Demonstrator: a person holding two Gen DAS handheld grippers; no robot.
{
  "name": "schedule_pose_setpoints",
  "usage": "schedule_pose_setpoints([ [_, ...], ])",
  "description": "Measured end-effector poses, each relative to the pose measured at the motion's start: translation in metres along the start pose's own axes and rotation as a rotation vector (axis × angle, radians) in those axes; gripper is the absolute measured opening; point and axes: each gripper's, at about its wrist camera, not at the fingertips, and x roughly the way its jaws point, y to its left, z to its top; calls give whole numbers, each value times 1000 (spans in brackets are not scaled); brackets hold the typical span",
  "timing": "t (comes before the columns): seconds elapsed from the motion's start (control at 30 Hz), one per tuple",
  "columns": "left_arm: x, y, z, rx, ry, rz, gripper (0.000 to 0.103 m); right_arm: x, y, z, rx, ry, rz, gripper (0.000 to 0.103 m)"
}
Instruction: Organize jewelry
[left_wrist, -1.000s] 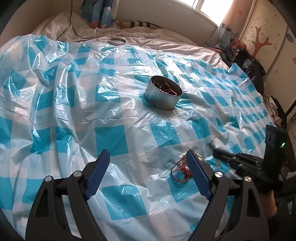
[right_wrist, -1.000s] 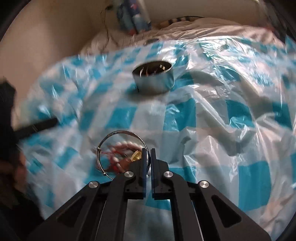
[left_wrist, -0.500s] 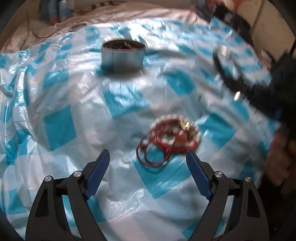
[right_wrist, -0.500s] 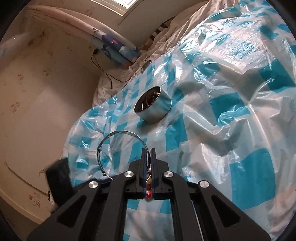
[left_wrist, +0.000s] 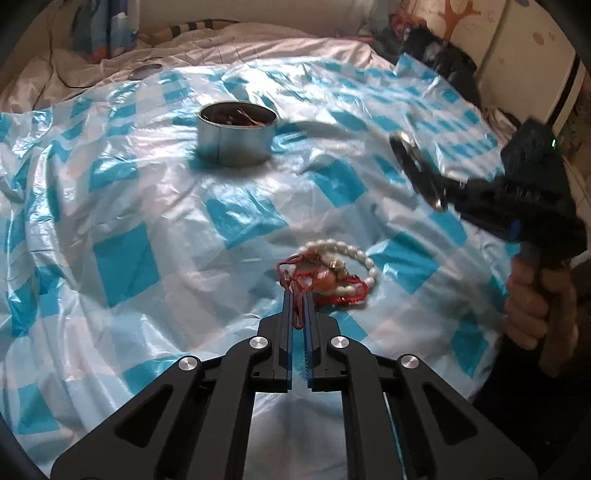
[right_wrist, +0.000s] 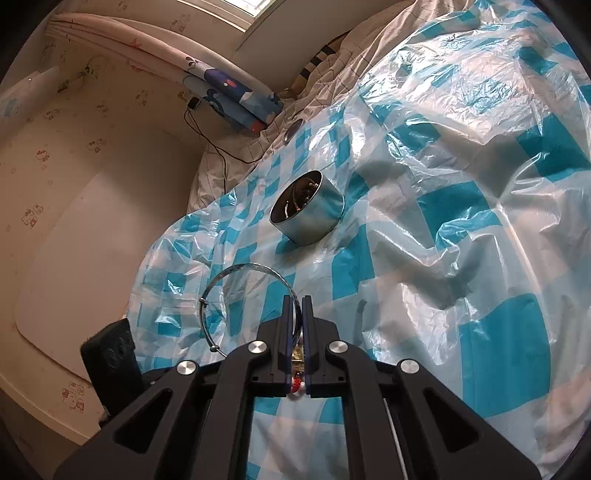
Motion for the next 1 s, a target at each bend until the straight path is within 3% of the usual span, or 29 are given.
schedule_pose_setpoints([
  [0.17,-26,27,9,-114,-77,-80,4,0,0,0,5,2,12,6],
  [0.27,-30,40,10,-152,-88,-56,4,0,-1,0,8,4,21,6],
  [0.4,-43,53,10,-213,-139,-121,4,1,0,0,7,10,30,6],
  [0.67,-60,47,23,-209,-199,-193,4,3,3,1,3,1,30,6],
  [1.0,-41,33,98,-197,-271,-217,4,-2,-6,6,42,-34,30,6],
])
